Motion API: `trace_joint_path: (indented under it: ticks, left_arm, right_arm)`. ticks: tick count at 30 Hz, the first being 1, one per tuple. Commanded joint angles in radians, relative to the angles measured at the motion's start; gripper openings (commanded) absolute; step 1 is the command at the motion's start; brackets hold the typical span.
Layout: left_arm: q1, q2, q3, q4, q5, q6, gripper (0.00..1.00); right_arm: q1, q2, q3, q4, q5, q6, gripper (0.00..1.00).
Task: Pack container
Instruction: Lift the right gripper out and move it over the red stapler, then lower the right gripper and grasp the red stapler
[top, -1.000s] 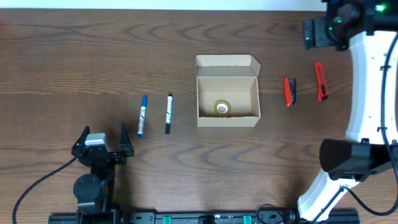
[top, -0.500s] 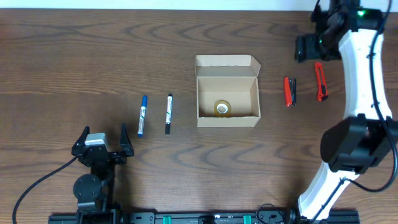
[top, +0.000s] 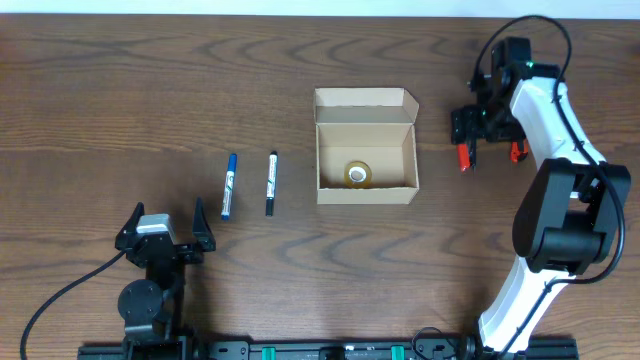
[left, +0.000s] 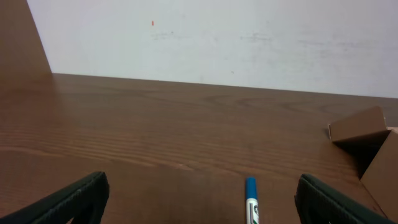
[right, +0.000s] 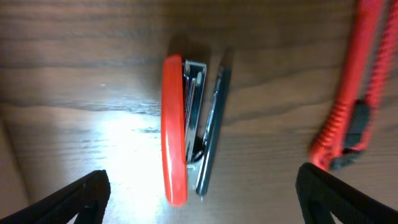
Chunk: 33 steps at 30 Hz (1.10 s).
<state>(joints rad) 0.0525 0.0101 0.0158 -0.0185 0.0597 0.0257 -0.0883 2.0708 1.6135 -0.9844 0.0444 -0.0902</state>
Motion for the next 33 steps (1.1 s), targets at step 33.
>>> trace_joint_path:
  ticks: [33]
  left_arm:
    - [0.003,-0.006,-0.011,-0.053,0.011,-0.003,0.95]
  right_arm:
    - [0.007,0.052,-0.107,0.208,-0.027,0.033,0.86]
